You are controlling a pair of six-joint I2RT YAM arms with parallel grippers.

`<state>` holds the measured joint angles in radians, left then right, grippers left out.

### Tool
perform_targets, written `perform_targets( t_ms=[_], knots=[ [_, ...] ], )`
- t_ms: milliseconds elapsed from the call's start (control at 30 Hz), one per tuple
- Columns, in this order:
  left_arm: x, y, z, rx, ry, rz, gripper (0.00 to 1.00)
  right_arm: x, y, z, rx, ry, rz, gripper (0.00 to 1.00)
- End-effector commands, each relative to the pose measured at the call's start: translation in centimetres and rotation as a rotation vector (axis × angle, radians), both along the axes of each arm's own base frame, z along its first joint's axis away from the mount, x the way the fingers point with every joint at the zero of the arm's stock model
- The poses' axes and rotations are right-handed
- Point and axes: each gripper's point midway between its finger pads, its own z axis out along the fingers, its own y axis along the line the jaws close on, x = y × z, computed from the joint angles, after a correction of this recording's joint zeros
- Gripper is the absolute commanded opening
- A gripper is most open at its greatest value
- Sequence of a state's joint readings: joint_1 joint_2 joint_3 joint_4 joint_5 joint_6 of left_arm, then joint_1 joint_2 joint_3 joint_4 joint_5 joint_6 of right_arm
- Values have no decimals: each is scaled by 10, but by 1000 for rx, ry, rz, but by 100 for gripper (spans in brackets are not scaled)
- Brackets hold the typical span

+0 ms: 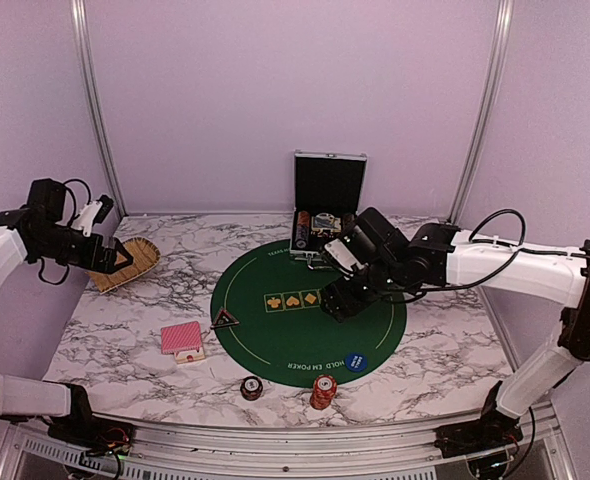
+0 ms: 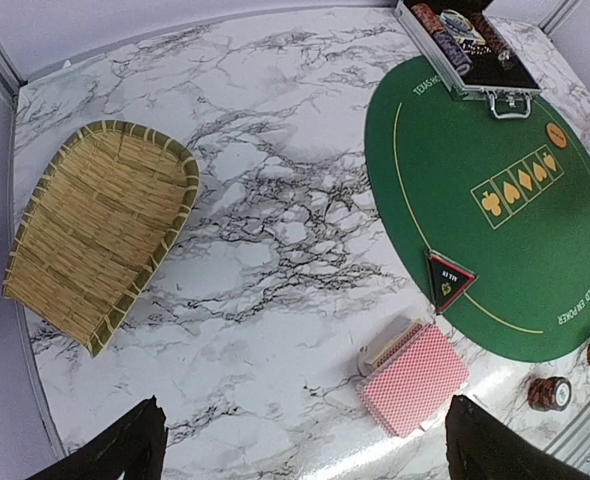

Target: Distribute texas hold em gaming equipment

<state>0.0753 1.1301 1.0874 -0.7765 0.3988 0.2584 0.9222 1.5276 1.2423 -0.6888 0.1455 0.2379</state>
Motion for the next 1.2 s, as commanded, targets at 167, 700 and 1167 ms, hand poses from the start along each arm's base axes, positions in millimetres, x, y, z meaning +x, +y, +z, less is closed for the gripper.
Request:
perform_targets(
  t_ms=[167,700,1167],
  knots=[
    [-4,-4,43,27,-307,-43,99,22,19,31,107,-119,-18,81],
    [-6,-2,30,105,-336,-76,99,25,26,29,125,-129,30,87],
    [0,-2,12,120,-271,-106,99,25,33,22,117,-133,102,86]
  ],
)
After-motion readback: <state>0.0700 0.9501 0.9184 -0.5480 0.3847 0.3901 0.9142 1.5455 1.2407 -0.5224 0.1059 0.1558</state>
